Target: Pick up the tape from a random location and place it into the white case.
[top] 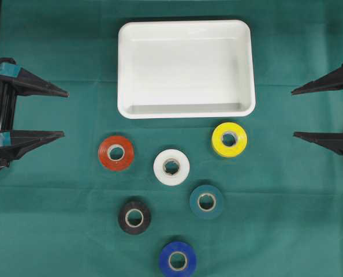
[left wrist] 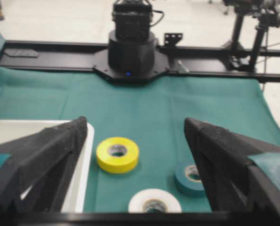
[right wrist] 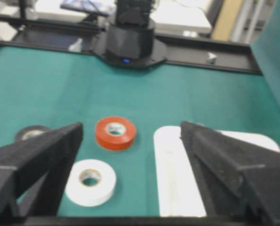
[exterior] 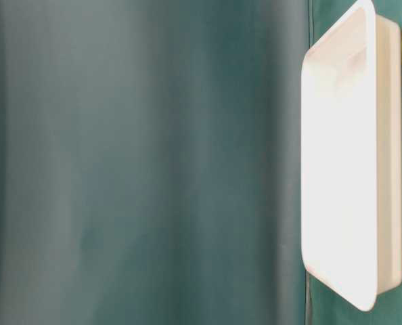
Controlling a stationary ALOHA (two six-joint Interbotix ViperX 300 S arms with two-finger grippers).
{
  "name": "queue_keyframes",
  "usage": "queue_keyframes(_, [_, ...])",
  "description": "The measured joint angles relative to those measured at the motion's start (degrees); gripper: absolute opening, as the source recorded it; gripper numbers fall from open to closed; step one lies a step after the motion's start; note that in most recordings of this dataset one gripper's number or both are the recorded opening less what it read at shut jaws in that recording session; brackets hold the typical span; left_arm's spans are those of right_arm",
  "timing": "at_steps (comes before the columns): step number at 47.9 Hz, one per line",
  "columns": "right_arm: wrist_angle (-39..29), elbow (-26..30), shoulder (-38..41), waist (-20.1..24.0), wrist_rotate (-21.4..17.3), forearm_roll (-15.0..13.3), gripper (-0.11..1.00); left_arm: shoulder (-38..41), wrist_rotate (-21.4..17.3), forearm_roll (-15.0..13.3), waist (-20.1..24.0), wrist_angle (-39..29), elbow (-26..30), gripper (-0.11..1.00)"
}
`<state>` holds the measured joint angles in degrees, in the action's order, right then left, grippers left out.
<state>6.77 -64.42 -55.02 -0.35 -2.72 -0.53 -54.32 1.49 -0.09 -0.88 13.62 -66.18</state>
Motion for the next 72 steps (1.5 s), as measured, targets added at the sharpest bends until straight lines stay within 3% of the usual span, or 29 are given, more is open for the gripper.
queue_keyframes(43, [-0.44,0.09,0.00,0.00,0.09,-0.09,0.91,0.79,0.00,-0.09,-1.67,-0.09,0.53,0.99])
queue_keyframes(54, [-0.44,0.09,0.00,0.00,0.09,-0.18,0.91,8.70,-0.53,-0.09,-1.41,1.93,4.66,0.99])
queue_keyframes(72, [-0.44,0.18,0.00,0.09,0.09,-0.18,0.91,28.30,-0.62,-0.09,-0.09,4.13,18.37,0.99])
